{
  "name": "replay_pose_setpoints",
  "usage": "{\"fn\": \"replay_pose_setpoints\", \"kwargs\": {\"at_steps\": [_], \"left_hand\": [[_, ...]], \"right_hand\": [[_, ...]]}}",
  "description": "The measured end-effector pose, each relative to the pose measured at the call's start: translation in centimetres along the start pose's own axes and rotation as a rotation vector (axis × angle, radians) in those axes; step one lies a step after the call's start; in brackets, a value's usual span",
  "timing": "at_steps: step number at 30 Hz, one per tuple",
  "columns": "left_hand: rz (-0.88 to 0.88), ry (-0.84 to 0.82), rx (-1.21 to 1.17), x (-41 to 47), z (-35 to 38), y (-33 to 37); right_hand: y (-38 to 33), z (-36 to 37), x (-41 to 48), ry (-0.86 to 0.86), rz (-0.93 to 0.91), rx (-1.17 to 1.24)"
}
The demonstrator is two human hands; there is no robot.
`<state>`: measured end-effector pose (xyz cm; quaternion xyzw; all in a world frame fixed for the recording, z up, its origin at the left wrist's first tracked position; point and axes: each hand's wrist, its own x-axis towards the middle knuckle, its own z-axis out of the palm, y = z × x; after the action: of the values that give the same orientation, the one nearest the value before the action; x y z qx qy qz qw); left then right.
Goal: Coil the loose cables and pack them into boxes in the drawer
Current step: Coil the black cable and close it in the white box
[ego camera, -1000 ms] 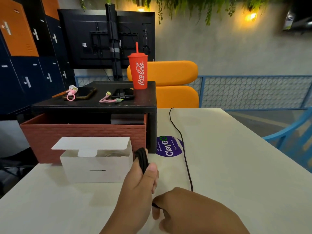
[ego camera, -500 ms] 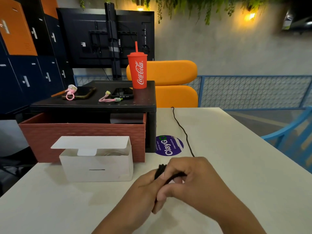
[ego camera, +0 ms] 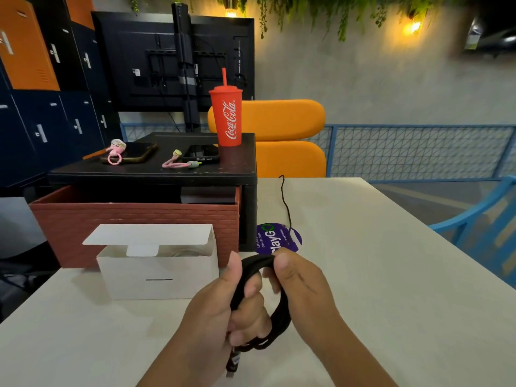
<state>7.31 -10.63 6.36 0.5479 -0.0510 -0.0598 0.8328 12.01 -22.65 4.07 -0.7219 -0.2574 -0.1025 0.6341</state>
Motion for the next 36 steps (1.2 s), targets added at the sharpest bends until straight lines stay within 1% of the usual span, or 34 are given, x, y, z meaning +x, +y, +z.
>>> {"fn": "replay_pose_setpoints", "kwargs": {"at_steps": [5,9,11,14,16,17,19,20,22,24,27,29,31,33,36], "left_hand": [[-0.023,0.039,0.053,0.1,0.0,0.1],[0.009,0.082,0.173,0.3,-0.4,0.3],[0.025,0.110,0.177,0.3,-0.5,0.3],[0.014,0.176,0.103,0.2,-0.2,0.4],[0.040,0.227,0.030,0.1,-0.1,0.6],[0.058,0.244,-0.030,0.1,-0.1,0.7],[0.102,0.266,-0.184,0.0,-0.4,1.2],[0.124,0.279,-0.251,0.1,-0.6,1.5],[0.165,0.331,-0.308,0.2,-1.0,1.8],[0.212,0.390,-0.254,0.4,-1.1,1.5],[0.277,0.451,-0.102,0.7,-0.8,0.6],[0.305,0.441,-0.081,0.7,-0.6,0.3],[0.327,0.410,-0.065,0.8,-0.3,0.1],[0.348,0.389,-0.008,0.9,-0.1,-0.2],[0.412,0.371,0.133,1.0,-0.1,-0.8]], "right_hand": [[0.2,0.4,0.1,0.099,-0.023,-0.057],[0.4,0.1,0.1,0.087,-0.066,-0.174],[0.6,0.1,0.1,0.072,-0.087,-0.195],[0.2,0.2,0.1,0.018,-0.068,-0.179],[0.0,-0.2,0.2,-0.016,-0.058,-0.152],[0.1,-0.6,0.3,0.000,-0.069,-0.177],[0.4,-2.0,0.7,0.063,-0.073,-0.306],[0.7,-2.7,0.9,0.082,-0.054,-0.371],[0.8,-3.8,1.1,0.077,0.022,-0.463],[0.8,-4.1,1.0,-0.021,0.148,-0.557],[0.6,-3.4,0.5,-0.303,0.371,-0.590],[0.3,-2.8,0.3,-0.447,0.502,-0.545],[-0.2,-2.4,0.3,-0.550,0.573,-0.512],[-0.8,-1.9,0.1,-0.649,0.550,-0.597],[-1.8,-1.0,-0.4,-0.738,0.354,-0.789]]}}
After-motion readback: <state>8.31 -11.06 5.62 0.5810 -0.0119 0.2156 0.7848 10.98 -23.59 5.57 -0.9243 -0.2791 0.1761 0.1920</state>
